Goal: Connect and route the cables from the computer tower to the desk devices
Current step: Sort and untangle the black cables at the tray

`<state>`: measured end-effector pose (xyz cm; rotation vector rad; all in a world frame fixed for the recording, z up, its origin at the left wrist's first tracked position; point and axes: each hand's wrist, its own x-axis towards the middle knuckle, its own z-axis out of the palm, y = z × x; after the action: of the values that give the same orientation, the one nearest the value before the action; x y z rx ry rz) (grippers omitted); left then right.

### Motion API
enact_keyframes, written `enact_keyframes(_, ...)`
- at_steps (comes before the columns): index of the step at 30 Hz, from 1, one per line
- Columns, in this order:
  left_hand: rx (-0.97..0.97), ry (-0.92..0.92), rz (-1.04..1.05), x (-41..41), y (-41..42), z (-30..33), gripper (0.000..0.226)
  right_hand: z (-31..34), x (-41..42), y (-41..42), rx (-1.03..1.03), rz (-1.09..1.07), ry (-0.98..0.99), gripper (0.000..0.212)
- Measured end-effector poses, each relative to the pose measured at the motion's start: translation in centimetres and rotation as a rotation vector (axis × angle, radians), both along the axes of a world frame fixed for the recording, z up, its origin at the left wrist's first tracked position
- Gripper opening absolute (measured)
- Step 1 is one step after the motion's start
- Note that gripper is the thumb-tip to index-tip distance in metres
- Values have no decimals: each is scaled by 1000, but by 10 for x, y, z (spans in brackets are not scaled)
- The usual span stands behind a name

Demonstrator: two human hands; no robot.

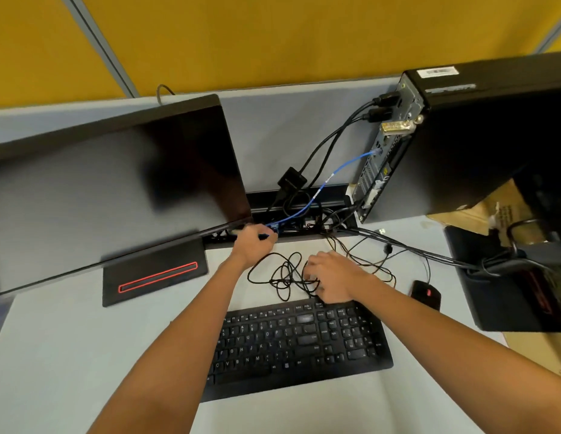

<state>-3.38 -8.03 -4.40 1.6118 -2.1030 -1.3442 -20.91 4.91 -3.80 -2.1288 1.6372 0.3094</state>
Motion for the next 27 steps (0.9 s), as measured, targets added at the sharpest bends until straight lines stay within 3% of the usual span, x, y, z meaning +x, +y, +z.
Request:
enact_keyframes(2, 189, 41, -24, -6, 10, 17, 30, -8, -2, 14, -3, -52, 6, 35)
enact_keyframes(5, 484, -178, -222, -8, 27, 36, 52, -10, -6, 26, -105, -164, -32, 19)
enact_keyframes(7, 443, -302, -302, -6, 37, 36, 63, -4, -7, 29, -176, -212, -52, 18)
enact_keyframes(9, 240, -359, -297, -5, 41, 33, 50, 5, -10, 28, -250, -266, -90, 17)
enact_keyframes(12, 94, -255, -225, -7, 44, 40, 3, 21, -15, 24, -341, -349, -186, 13)
enact_keyframes(16, -119, -261, -225, -20, 44, 65, 17, 41, -26, 22, -374, -384, -319, 5)
enact_keyframes(20, -263, -110, -128, -34, 36, 90, 28, 63, -46, 18, -445, -449, -382, 11)
enact_keyframes(24, -156, 33, -85, -42, 29, 112, 25, 81, -68, 14, -460, -521, -400, 12)
enact_keyframes(27, 133, 295, 34, -44, 26, 126, 27, 99, -71, 5, -541, -562, -479, 10)
